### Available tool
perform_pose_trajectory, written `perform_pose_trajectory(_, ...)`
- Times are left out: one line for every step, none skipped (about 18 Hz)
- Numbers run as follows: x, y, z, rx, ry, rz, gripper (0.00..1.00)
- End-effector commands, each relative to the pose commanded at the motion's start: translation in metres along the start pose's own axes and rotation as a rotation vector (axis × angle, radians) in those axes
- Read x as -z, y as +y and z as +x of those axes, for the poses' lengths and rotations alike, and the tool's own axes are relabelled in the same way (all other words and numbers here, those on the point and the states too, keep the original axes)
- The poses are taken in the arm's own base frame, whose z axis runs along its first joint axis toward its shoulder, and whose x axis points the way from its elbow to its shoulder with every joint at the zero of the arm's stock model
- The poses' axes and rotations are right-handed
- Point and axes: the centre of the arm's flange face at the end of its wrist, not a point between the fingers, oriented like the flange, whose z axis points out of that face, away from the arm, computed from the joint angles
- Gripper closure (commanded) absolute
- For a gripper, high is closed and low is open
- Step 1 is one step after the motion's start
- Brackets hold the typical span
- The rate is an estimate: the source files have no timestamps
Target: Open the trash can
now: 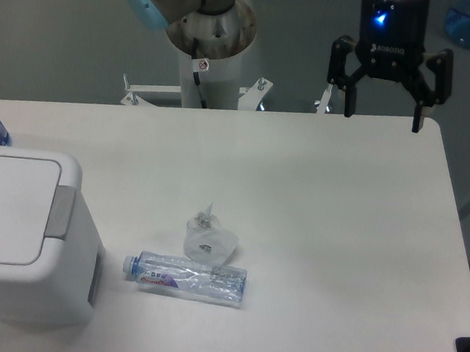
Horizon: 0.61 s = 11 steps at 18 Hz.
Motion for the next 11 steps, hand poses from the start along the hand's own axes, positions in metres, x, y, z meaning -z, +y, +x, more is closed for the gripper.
perform_pose_trajectory(0.0, 0.0, 0.0, -0.002, 0.0, 0.0, 0.0)
perform_pose_trajectory(0.001, 0.0, 0.0, -0.002, -0.001, 0.0, 0.0)
perform_pose_trajectory(0.001, 0.0, 0.0, 0.0, -0.001, 0.0, 0.0)
perform_pose_trajectory(0.001, 0.0, 0.0, 0.0, 0.0, 0.0, 0.0)
perform_pose_trajectory(0.001, 0.0, 0.0, 0.002, 0.0, 0.001, 0.0)
perform_pose_trajectory(0.0, 0.0, 0.0, 0.019, 0.002, 0.002, 0.0)
perform_pose_trajectory(-0.001, -0.001, 0.001, 0.048, 0.005, 0.005, 0.0)
perform_pose_trajectory(-0.002, -0.006, 0.002, 0.075, 0.009, 0.009, 0.0)
perform_pose_trajectory(-0.004, -0.012, 0.003, 0.101, 0.012, 0.013, 0.0)
perform_pose_trajectory(-0.004, -0.018, 0.006, 0.127, 0.01, 0.02, 0.0)
perform_pose_trajectory(-0.009, -0.024, 0.008, 0.157, 0.008, 0.028, 0.0)
